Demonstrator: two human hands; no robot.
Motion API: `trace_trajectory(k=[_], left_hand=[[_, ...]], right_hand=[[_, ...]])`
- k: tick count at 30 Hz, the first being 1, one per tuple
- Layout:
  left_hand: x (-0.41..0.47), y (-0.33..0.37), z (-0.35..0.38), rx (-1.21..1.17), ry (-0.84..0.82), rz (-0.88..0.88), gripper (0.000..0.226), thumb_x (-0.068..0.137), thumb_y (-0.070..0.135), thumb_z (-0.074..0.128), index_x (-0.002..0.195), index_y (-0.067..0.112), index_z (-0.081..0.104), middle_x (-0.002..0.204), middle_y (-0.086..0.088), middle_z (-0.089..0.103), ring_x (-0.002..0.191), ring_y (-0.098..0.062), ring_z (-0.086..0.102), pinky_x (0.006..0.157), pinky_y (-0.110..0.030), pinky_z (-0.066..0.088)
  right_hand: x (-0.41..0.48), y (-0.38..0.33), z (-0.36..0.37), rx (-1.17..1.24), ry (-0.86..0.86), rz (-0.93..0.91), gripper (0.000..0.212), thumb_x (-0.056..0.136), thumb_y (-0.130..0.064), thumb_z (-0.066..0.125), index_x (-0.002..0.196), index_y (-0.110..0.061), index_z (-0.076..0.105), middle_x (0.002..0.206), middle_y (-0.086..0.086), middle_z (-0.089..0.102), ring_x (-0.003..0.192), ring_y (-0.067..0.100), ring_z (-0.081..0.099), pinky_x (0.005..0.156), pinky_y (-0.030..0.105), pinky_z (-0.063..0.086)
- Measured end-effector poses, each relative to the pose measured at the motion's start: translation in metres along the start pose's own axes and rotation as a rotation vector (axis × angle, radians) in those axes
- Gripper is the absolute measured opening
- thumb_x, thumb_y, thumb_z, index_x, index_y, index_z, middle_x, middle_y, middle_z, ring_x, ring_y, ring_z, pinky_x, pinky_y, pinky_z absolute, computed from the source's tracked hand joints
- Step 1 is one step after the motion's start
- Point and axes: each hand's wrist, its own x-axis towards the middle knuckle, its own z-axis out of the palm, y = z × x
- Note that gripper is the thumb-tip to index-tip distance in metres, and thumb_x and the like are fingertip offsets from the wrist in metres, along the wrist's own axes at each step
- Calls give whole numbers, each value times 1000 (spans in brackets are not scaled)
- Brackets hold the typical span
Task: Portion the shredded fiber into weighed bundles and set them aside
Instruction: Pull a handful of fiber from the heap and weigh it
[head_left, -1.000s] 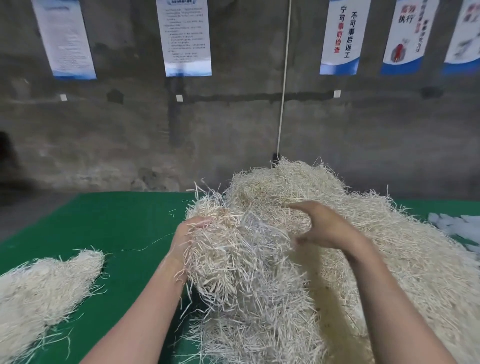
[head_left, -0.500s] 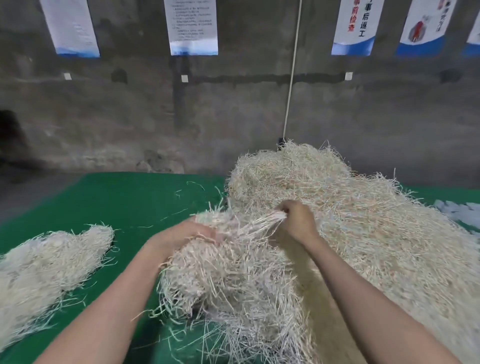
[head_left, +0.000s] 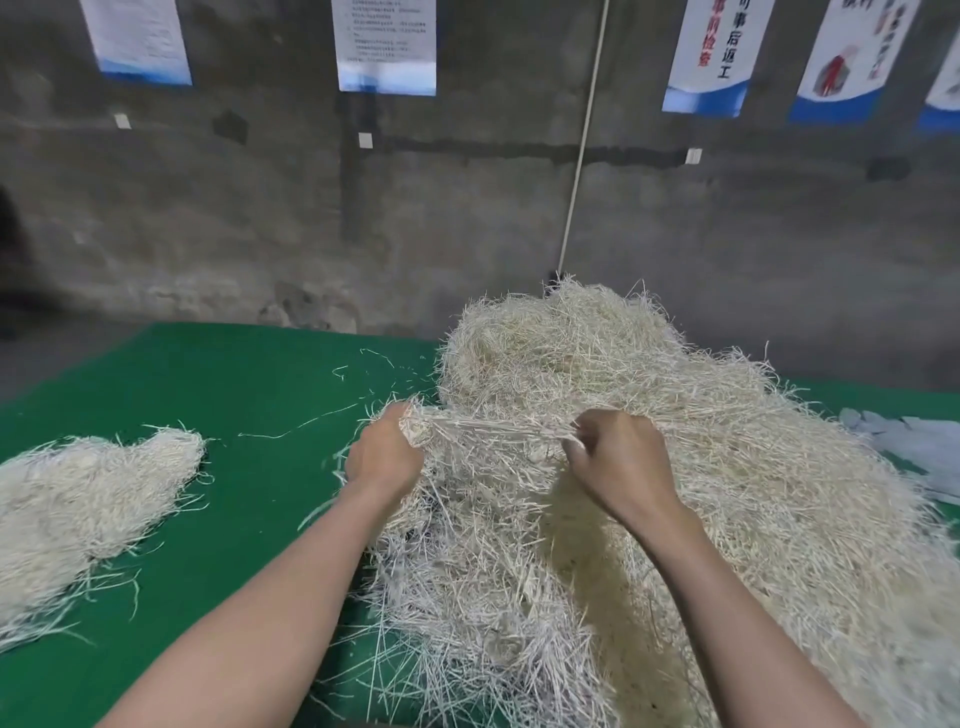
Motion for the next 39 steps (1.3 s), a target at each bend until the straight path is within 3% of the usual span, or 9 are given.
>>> trace_trajectory(k=[6,9,13,18,22,28,31,35,39], left_hand=[[7,19,11,-565,118,-196,59,89,12,60,143,21,38,137,-14,51,46,-7,37,41,-17,38],[2,40,10,-745,115,-232,62,85,21,67,141,12,41,134,-10,52,94,-17,58,91,-26,44],[-6,52,7,-645,163,-102,66,84,28,69,141,10,40,140,-6,47,125,-25,46,108,-34,30],[-10,69,18,-613,93,-25,63,89,24,62,144,16,33,149,-6,36,135,-27,35,111,-44,29],[15,70,9,-872,23,-401,60,93,16,51,147,15,26,150,-10,34,133,-34,36,110,-52,30],[35,58,-7,-915,80,-518,46,94,12,48,139,2,38,131,-16,52,93,-26,58,75,-35,49],[48,50,-13,-979,152,-563,54,92,11,50,143,6,34,147,-14,39,131,-30,42,106,-43,37],[43,59,-7,-950,224,-482,62,94,21,55,148,14,25,146,-11,40,133,-33,38,111,-48,30],[37,76,0,-934,199,-382,61,94,11,54,148,15,25,150,-11,35,133,-32,38,111,-50,28]], right_hand=[[-17,-2,8,16,-87,-40,35,85,-4,53,59,-22,39,53,-6,43,46,4,43,48,15,42],[-7,4,9,-81,-371,32,8,90,-14,52,82,-15,50,88,0,55,78,16,57,76,28,54],[21,10,2,33,-309,56,59,83,-43,65,132,-19,45,123,-2,52,92,12,53,83,28,46],[38,-30,33,340,-318,24,5,89,-10,54,89,-13,51,88,-2,53,80,15,53,73,30,53],[28,-35,49,519,-385,-187,21,90,-10,53,72,-19,43,74,-1,47,66,13,42,65,25,42],[14,2,35,180,-651,-386,31,87,-11,53,68,-31,40,70,-17,41,63,-4,40,64,12,32],[5,21,31,-51,-708,-288,27,84,-14,55,66,-27,41,68,-10,42,64,2,41,72,18,38],[12,23,13,-111,-330,-127,12,84,-44,57,83,-33,59,122,-10,50,116,13,42,108,39,30],[36,-8,13,264,-105,-47,17,81,-39,65,80,-30,50,103,-16,51,96,5,47,87,23,39]])
